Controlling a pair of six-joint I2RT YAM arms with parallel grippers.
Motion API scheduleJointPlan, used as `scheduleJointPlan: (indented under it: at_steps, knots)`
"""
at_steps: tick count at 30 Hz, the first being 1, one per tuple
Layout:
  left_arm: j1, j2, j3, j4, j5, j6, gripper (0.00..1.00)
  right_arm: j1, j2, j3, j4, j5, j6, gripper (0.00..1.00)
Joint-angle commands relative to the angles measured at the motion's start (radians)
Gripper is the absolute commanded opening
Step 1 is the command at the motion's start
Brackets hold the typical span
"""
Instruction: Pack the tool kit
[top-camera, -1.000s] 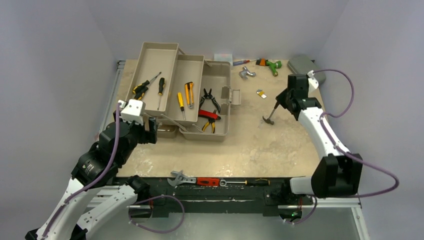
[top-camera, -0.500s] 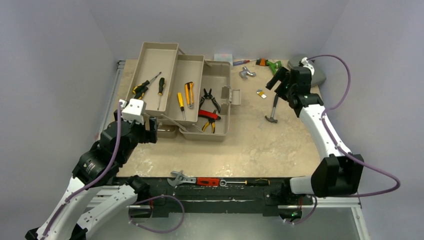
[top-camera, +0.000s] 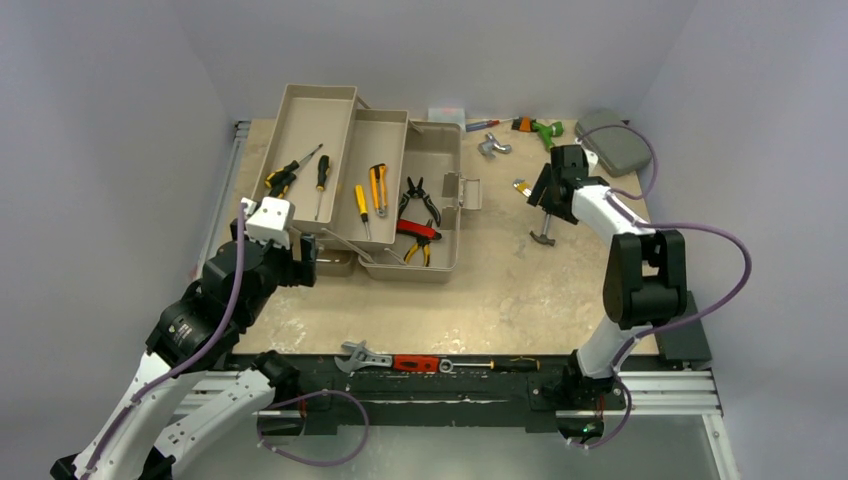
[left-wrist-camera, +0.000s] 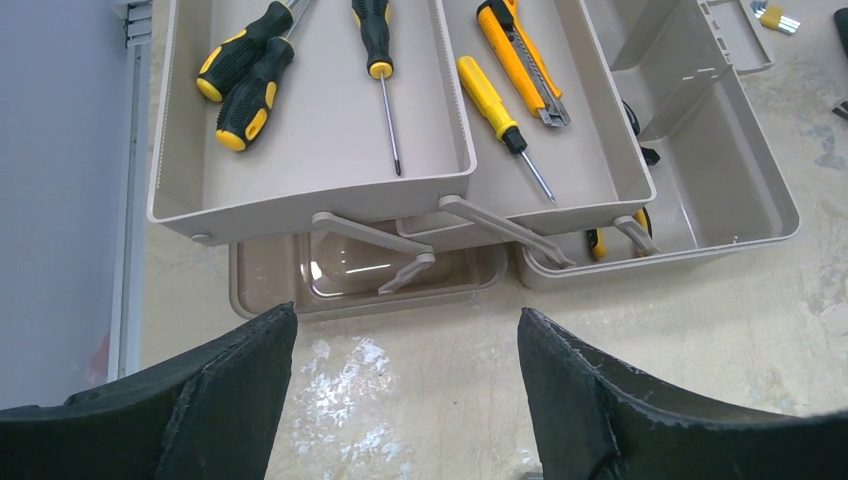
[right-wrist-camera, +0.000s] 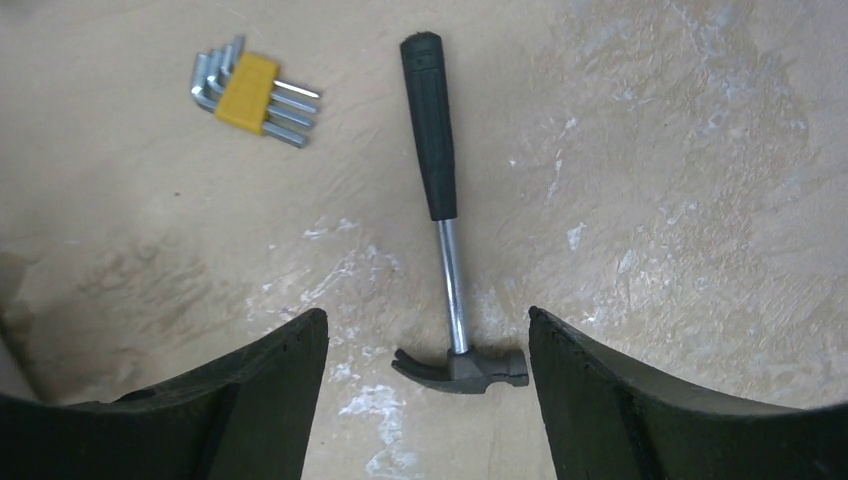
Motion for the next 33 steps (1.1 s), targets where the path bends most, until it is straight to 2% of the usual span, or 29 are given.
scheduleJointPlan:
  at_steps: [1, 7, 10, 13, 14, 15, 16, 23, 28, 31, 33]
  knots:
    - [0.006, 0.000, -0.001, 0.028, 0.019, 0.017, 0.78, 0.001, 0.069, 0.050, 0.001, 0.049, -0.026, 0.68]
    - [0.006, -0.009, -0.002, 0.029, 0.020, 0.017, 0.78, 0.001, 0.171, 0.059, -0.025, 0.045, 0.003, 0.61]
    - [0.005, -0.009, -0.001, 0.029, 0.021, 0.017, 0.78, 0.000, 0.199, 0.052, -0.020, 0.035, 0.010, 0.50]
    - [0.006, -0.011, -0.001, 0.027, 0.023, 0.017, 0.78, 0.001, 0.227, 0.045, -0.012, 0.007, 0.022, 0.44]
    - [0.005, -0.014, -0.001, 0.027, 0.023, 0.017, 0.78, 0.000, 0.235, 0.045, -0.017, -0.001, 0.025, 0.31]
    - [0.006, -0.015, -0.001, 0.029, 0.023, 0.017, 0.78, 0.000, 0.238, 0.045, -0.024, -0.008, 0.029, 0.09]
    - [0.006, -0.017, -0.002, 0.029, 0.023, 0.017, 0.78, 0.001, 0.233, 0.041, -0.025, -0.015, 0.034, 0.00]
    - [0.005, -0.018, -0.002, 0.030, 0.021, 0.017, 0.78, 0.001, 0.117, 0.023, -0.025, -0.060, 0.017, 0.00]
    - [0.005, -0.015, -0.002, 0.029, 0.021, 0.017, 0.78, 0.001, -0.042, -0.005, -0.011, -0.100, 0.002, 0.00]
    - [0.005, -0.014, -0.002, 0.029, 0.021, 0.017, 0.78, 0.001, -0.157, -0.050, 0.054, -0.143, -0.027, 0.00]
    - [0.006, -0.012, -0.002, 0.030, 0.020, 0.017, 0.78, 0.001, -0.238, -0.103, 0.147, -0.226, -0.064, 0.00]
